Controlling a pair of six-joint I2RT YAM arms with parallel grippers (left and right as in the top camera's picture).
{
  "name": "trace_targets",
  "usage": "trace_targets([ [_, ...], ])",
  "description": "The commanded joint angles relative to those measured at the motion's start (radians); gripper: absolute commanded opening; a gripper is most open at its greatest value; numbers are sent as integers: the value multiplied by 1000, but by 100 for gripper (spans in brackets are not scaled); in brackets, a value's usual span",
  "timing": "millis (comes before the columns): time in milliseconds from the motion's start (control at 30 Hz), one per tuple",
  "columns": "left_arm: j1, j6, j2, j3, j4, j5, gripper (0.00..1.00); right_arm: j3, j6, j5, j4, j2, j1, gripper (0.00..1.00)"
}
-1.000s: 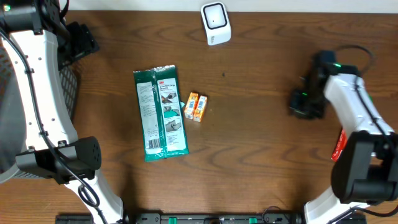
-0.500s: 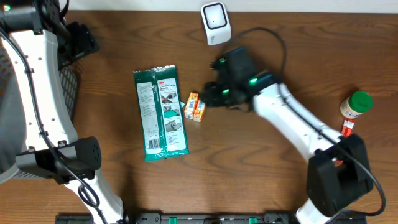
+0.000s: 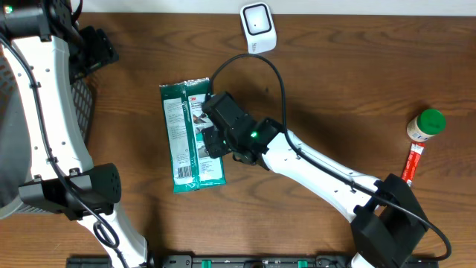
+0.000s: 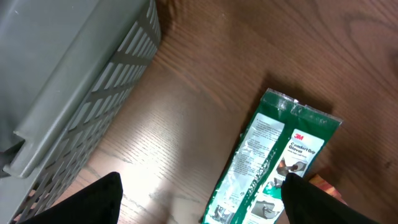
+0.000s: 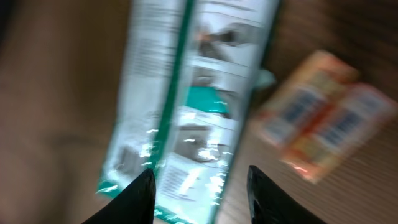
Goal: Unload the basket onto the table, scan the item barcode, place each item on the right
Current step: 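Close the right gripper on one orange Kleenex tissue pack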
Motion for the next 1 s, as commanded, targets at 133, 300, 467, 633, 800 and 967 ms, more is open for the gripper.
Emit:
trace_targets([
  [133, 4, 14, 8, 4, -56, -13, 82, 13, 269, 235, -59, 40, -42, 50],
  [300, 4, 14, 8, 4, -56, -13, 82, 13, 270, 235, -53, 76, -65, 51],
  [467, 4, 14, 8, 4, -56, -13, 82, 12, 335, 238, -53, 128, -82, 50],
  [633, 4, 14, 8, 4, -56, -13, 82, 12, 351, 234, -48, 155, -99, 48],
  [800, 4, 14, 8, 4, -56, -13, 82, 12, 351, 234, -45, 180, -102, 43],
  [967, 4, 14, 8, 4, -56, -13, 82, 13, 346, 235, -40, 181, -103, 11],
])
